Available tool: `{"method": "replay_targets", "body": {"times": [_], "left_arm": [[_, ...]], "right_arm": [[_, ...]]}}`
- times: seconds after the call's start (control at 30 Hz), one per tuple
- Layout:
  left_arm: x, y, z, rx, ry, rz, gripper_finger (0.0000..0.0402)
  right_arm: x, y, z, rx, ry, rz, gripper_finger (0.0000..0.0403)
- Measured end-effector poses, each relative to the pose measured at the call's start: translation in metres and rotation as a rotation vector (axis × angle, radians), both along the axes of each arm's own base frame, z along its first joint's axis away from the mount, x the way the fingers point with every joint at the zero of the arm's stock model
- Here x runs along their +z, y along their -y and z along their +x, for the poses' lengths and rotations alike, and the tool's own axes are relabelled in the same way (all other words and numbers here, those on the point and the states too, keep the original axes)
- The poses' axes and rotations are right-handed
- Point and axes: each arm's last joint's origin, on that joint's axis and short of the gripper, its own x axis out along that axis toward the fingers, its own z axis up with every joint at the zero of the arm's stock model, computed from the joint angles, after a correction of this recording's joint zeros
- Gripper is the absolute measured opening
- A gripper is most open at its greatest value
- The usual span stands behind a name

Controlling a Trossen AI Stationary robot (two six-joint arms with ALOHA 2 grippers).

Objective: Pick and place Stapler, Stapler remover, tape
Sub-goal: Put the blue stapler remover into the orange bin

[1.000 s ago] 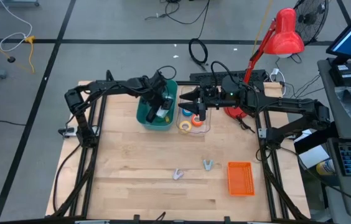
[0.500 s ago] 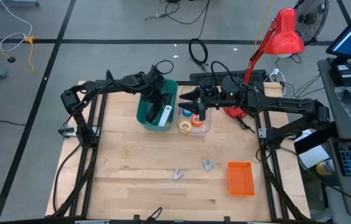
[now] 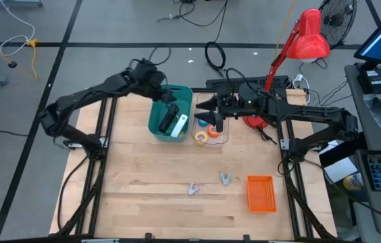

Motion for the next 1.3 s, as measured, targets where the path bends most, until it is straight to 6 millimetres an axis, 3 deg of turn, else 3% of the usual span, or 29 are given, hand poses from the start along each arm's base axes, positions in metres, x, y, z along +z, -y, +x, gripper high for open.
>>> {"method": "replay_targets", "body": {"times": [0.33, 0.67, 0.93, 1.3], "left_arm": [[0.048, 0.040, -0.034, -0.143, 0.072, 0.239, 0.0168], [0.063, 0.071, -0.070, -0.130, 0.173, 0.383, 0.0168], [0.032, 0.095, -0.108, -0.083, 0.345, 0.449, 0.0168], [-0.026, 0.117, -0.144, -0.079, 0.402, 0.488, 0.0168]], "right_arm": [[-0.023, 0.014, -0.001, 0.054, -0.186, -0.187, 0.0246], [-0.024, 0.016, -0.003, 0.079, -0.209, -0.323, 0.0216], [-0.043, 0.009, -0.015, 0.203, -0.418, -0.298, 0.0212], [-0.061, -0.009, -0.032, 0.366, -0.653, -0.001, 0.0212]]}}
